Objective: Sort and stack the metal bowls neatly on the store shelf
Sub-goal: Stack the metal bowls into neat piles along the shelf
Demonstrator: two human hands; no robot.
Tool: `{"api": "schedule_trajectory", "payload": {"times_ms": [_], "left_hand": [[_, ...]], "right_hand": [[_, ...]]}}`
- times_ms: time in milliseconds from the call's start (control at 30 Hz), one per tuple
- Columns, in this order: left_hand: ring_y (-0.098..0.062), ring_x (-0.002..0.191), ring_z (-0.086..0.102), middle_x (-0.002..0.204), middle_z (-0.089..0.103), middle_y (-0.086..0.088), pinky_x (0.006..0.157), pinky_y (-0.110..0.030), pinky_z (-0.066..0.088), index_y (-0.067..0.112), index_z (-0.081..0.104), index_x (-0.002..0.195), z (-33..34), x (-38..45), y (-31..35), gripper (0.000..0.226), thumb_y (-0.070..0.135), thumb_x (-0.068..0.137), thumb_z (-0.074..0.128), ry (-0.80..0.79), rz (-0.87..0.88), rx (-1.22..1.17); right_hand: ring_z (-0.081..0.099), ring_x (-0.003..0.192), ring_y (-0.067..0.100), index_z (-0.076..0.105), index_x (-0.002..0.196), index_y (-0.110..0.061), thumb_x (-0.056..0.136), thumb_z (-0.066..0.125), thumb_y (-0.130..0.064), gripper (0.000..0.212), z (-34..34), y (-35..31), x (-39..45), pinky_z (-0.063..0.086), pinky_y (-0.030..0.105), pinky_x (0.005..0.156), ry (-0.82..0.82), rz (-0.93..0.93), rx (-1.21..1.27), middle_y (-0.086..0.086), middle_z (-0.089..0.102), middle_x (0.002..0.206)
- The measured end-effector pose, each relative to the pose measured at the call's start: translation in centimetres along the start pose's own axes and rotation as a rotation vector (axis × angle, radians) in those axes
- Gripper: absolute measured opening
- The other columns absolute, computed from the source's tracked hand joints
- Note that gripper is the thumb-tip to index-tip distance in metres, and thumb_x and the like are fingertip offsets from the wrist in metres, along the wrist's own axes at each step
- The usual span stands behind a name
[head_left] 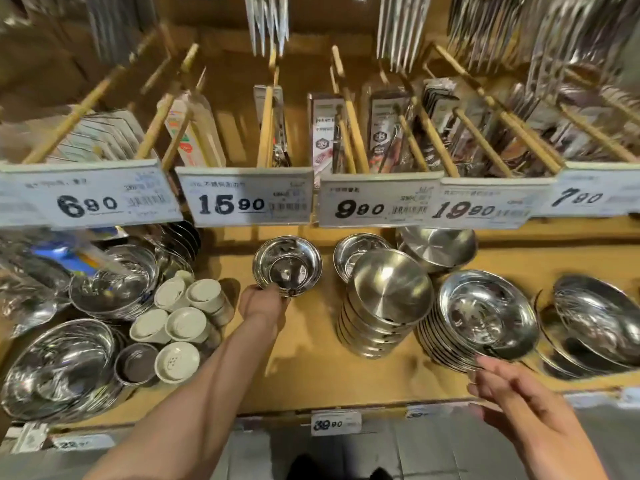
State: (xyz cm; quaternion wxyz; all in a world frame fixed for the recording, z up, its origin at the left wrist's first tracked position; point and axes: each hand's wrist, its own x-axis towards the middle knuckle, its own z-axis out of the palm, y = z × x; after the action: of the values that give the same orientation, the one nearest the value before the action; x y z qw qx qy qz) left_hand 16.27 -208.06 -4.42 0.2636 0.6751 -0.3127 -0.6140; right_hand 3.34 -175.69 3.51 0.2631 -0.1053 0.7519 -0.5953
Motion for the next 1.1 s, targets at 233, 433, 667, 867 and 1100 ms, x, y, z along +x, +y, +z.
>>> {"api": "schedule_trajectory", "payload": {"times_ms": [233, 433, 667, 867, 1100], "left_hand": [[-0.037, 0.105, 0.070, 0.122, 0.065, -0.025, 0.084, -0.039, 0.061, -0.001, 0.053, 0.118, -1.0, -2.7, 0.6, 0.027, 0.008, 0.095, 0.064, -0.073, 0.051, -0.019], [-0.016, 0.091, 0.074, 0.116, 0.070, -0.019, 0.059, -0.019, 0.059, 0.000, 0.055, 0.126, -5.4, -9.4, 1.9, 0.031, 0.011, 0.098, 0.064, -0.257, 0.101, -0.084], [-0.022, 0.072, 0.076, 0.092, 0.077, -0.021, 0.053, -0.023, 0.060, -0.005, 0.059, 0.119, -13.0, -16.4, 2.3, 0.026, 0.003, 0.094, 0.063, -0.459, 0.040, -0.224], [-0.034, 0.100, 0.074, 0.106, 0.072, -0.031, 0.072, -0.029, 0.064, -0.013, 0.054, 0.124, -13.1, -21.1, 2.1, 0.030, 0.000, 0.097, 0.059, -0.568, 0.086, -0.032], [-0.027, 0.096, 0.076, 0.113, 0.073, -0.022, 0.073, -0.030, 0.063, -0.003, 0.058, 0.118, -10.5, -23.1, 1.1, 0.028, -0.001, 0.091, 0.065, -0.583, 0.107, 0.035]], "right_hand": [[0.075, 0.080, 0.012, 0.080, 0.099, -0.035, 0.101, 0.058, -0.010, 0.033, 1.2, -1.0, -1.0, 0.062, 0.023, 0.067, -0.027, -0.013, 0.030, 0.006, 0.077, 0.091], [0.075, 0.092, 0.012, 0.078, 0.105, -0.036, 0.103, 0.056, -0.017, 0.029, 1.7, -3.6, -2.6, 0.062, 0.024, 0.078, -0.107, -0.033, 0.054, -0.002, 0.078, 0.102], [0.073, 0.088, 0.012, 0.080, 0.098, -0.037, 0.102, 0.057, -0.015, 0.032, 4.0, -6.2, -4.8, 0.061, 0.026, 0.070, -0.297, -0.043, 0.056, 0.000, 0.077, 0.096], [0.074, 0.103, 0.012, 0.066, 0.128, -0.023, 0.086, 0.072, -0.039, 0.045, 6.7, -7.4, -6.0, 0.063, 0.033, 0.077, -0.481, 0.058, 0.140, 0.002, 0.075, 0.111], [0.077, 0.098, 0.022, 0.066, 0.124, -0.013, 0.096, 0.065, -0.004, 0.029, 5.6, -8.2, -6.4, 0.063, 0.029, 0.073, -0.377, 0.104, 0.296, 0.021, 0.072, 0.110]]}}
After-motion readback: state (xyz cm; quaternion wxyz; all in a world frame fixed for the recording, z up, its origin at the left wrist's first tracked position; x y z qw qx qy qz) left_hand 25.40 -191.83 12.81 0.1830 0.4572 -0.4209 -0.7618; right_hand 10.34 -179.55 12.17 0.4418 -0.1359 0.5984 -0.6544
